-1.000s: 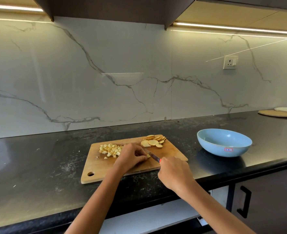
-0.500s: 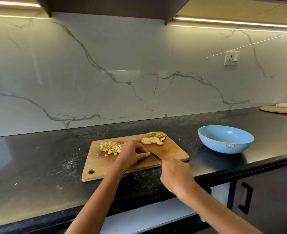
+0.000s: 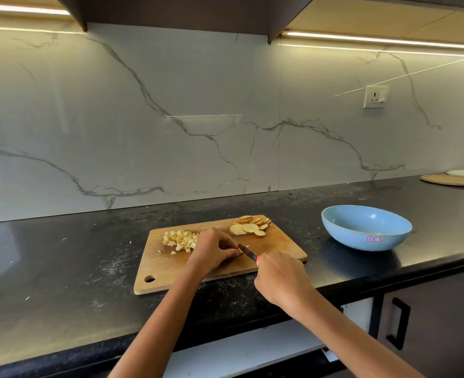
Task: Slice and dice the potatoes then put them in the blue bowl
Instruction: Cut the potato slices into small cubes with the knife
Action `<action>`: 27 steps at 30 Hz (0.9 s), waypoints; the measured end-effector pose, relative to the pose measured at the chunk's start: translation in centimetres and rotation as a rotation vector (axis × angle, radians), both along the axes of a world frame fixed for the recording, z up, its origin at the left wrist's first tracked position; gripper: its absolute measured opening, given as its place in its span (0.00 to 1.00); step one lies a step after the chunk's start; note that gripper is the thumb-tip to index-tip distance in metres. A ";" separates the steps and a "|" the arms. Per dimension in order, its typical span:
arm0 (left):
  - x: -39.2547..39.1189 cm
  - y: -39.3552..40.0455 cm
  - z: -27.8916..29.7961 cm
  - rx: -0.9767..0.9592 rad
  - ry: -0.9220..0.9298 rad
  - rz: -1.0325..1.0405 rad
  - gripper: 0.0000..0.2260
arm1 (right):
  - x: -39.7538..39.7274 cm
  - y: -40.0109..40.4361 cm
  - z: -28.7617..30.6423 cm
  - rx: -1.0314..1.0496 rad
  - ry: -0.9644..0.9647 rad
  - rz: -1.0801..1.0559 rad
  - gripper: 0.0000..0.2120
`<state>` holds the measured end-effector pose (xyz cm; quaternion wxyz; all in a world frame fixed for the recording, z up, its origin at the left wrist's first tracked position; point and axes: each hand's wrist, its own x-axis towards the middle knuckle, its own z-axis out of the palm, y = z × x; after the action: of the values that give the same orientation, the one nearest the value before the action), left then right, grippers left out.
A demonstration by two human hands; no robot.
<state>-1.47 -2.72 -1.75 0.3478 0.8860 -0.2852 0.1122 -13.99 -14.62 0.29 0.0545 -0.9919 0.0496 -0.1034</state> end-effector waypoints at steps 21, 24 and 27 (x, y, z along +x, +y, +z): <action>-0.3 -0.1 -0.1 -0.014 -0.002 0.021 0.05 | 0.8 -1.5 -0.8 0.018 0.010 -0.055 0.14; -0.2 0.1 -0.1 -0.059 -0.027 0.021 0.05 | 0.5 -1.6 -0.3 0.044 -0.015 -0.044 0.14; -0.1 0.2 -0.1 -0.087 -0.062 0.040 0.07 | 0.4 -0.9 0.0 0.052 -0.013 -0.011 0.14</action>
<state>-1.61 -2.48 -1.87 0.3745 0.8718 -0.2729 0.1588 -13.60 -15.54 0.33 0.0801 -0.9892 0.0574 -0.1088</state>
